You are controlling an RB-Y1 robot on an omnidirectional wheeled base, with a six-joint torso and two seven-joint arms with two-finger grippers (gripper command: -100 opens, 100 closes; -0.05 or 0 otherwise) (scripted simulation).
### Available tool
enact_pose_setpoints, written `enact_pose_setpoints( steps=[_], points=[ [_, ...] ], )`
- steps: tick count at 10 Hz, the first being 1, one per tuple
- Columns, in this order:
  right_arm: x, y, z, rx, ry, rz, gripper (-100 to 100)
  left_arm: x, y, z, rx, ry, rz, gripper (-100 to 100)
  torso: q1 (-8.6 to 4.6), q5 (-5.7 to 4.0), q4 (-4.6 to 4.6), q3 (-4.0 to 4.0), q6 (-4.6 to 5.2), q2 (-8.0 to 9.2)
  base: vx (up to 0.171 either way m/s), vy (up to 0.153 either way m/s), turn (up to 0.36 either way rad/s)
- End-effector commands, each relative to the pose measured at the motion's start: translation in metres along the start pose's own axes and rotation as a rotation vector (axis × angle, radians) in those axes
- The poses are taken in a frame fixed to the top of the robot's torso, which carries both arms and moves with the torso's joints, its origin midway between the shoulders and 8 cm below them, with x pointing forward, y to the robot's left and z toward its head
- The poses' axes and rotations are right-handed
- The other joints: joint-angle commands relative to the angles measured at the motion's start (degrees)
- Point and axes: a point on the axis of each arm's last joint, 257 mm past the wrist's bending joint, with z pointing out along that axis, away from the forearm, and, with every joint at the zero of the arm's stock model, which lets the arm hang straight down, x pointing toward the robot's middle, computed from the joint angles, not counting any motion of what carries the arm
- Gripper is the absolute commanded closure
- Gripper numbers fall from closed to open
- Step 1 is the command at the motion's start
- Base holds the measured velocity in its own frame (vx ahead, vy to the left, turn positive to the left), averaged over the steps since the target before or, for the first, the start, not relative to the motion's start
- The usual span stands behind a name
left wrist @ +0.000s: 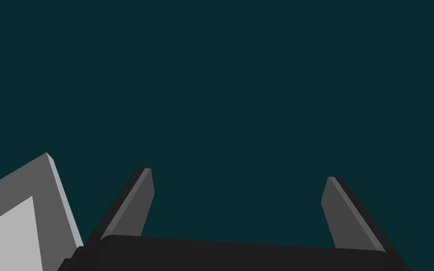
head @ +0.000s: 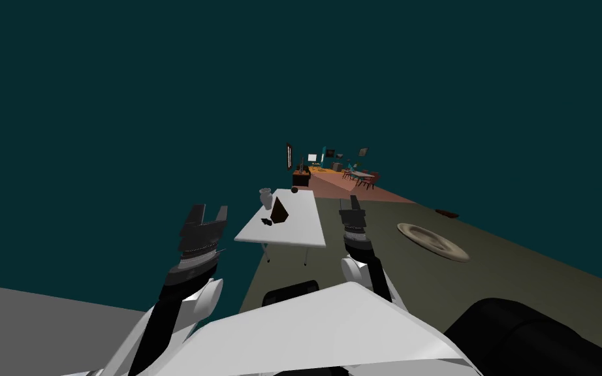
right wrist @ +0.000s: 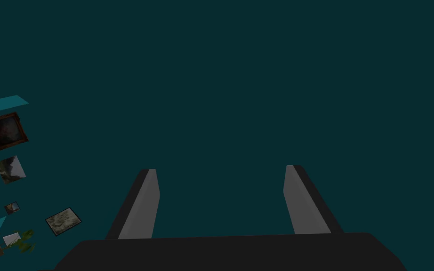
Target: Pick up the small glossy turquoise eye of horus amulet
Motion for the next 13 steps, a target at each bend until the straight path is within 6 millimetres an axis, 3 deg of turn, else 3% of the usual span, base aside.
enact_pose_setpoints(
  steps=[1,7,12,13],
  points=[
    [0.000,0.000,0.000,0.000,0.000,0.000,0,-0.001,0.017,-0.007,-0.030,0.014,0.028,-100,0.00,0.00,0.00,0.00,0.00,0.00,-0.015,0.099,-0.084],
    [0.000,0.000,0.000,0.000,0.000,0.000,0,-0.006,0.077,-0.030,-0.139,0.044,0.103,-100,-0.15,-0.03,-0.01,-0.03,-0.02,-0.06,-0.012,0.078,-0.069],
    [0.000,0.000,0.000,0.000,0.000,0.000,0,-0.008,0.109,-0.044,-0.200,0.058,0.140,-100,-0.18,-0.04,-0.02,-0.05,0.00,-0.09,-0.004,0.056,-0.054],
    [0.000,0.000,0.000,0.000,0.000,0.000,0,-0.010,0.124,-0.052,-0.229,0.065,0.158,-100,-0.21,-0.04,-0.02,-0.06,-0.02,-0.11,-0.004,0.064,-0.070]
  ],
)
